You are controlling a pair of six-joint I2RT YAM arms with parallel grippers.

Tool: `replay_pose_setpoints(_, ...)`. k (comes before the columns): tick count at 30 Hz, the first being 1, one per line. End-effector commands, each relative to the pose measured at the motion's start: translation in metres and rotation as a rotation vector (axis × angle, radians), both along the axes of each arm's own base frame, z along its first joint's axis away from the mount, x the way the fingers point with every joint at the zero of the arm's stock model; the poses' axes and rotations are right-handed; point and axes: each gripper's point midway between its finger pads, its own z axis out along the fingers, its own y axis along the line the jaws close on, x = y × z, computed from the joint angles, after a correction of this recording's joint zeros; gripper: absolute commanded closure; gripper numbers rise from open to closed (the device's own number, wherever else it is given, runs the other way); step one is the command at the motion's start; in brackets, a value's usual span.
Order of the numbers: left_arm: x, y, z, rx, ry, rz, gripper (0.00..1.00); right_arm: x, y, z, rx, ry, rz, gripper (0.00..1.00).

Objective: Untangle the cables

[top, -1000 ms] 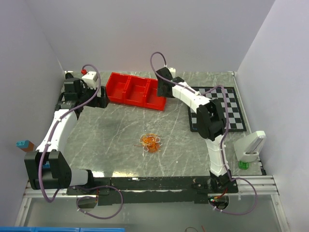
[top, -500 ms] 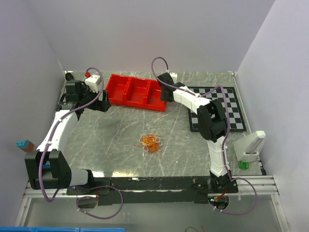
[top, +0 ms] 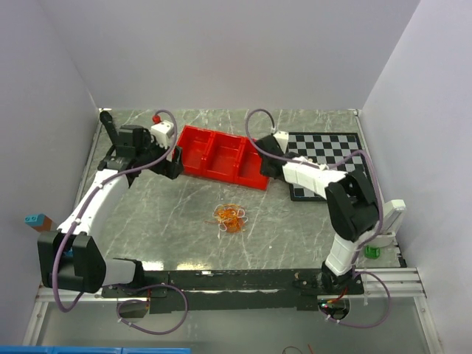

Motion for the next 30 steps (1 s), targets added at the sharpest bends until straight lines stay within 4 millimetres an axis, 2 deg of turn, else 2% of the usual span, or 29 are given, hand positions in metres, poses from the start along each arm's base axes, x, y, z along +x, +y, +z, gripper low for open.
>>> replay_pose_setpoints(1, -0.012, -0.01, 0.003, 0.042, -0.017, -0.051, 0.03, -0.067, -0.027, -0.046, -0.129, 0.18, 0.057, 1.0)
replay_pose_setpoints(10, -0.029, -0.026, -0.004, 0.071, 0.004, -0.116, 0.03, -0.1, -0.021, -0.043, -0.141, 0.183, 0.16, 1.0)
replay_pose_setpoints(15, -0.054, -0.049, -0.019, 0.111, 0.02, -0.222, 0.03, -0.113, -0.026, -0.044, -0.132, 0.19, 0.14, 0.98)
replay_pose_setpoints(17, -0.065, -0.06, -0.026, 0.135, 0.026, -0.274, 0.03, -0.113, -0.027, -0.039, -0.128, 0.183, 0.133, 0.94)
replay_pose_setpoints(19, -0.075, -0.07, -0.033, 0.158, 0.032, -0.317, 0.03, -0.111, -0.026, -0.031, -0.122, 0.166, 0.132, 0.82)
replay_pose_setpoints(20, -0.081, -0.076, -0.038, 0.173, 0.037, -0.343, 0.03, -0.11, -0.026, -0.027, -0.122, 0.155, 0.129, 0.68)
replay_pose_setpoints(21, -0.085, -0.079, -0.042, 0.189, 0.038, -0.361, 0.03, -0.108, -0.027, -0.021, -0.122, 0.143, 0.126, 0.45)
replay_pose_setpoints(22, -0.09, -0.083, -0.047, 0.204, 0.044, -0.388, 0.03, -0.106, -0.026, -0.015, -0.118, 0.13, 0.122, 0.28)
replay_pose_setpoints(23, -0.094, -0.086, -0.051, 0.215, 0.049, -0.41, 0.03, -0.104, -0.024, -0.007, -0.106, 0.115, 0.122, 0.2)
replay_pose_setpoints(26, -0.107, -0.097, -0.059, 0.225, 0.051, -0.483, 0.03, -0.105, -0.014, 0.011, -0.032, 0.08, 0.141, 0.13)
replay_pose_setpoints(30, -0.115, -0.112, -0.067, 0.2, 0.031, -0.55, 0.03, -0.12, 0.001, 0.028, 0.08, 0.055, 0.179, 0.15)
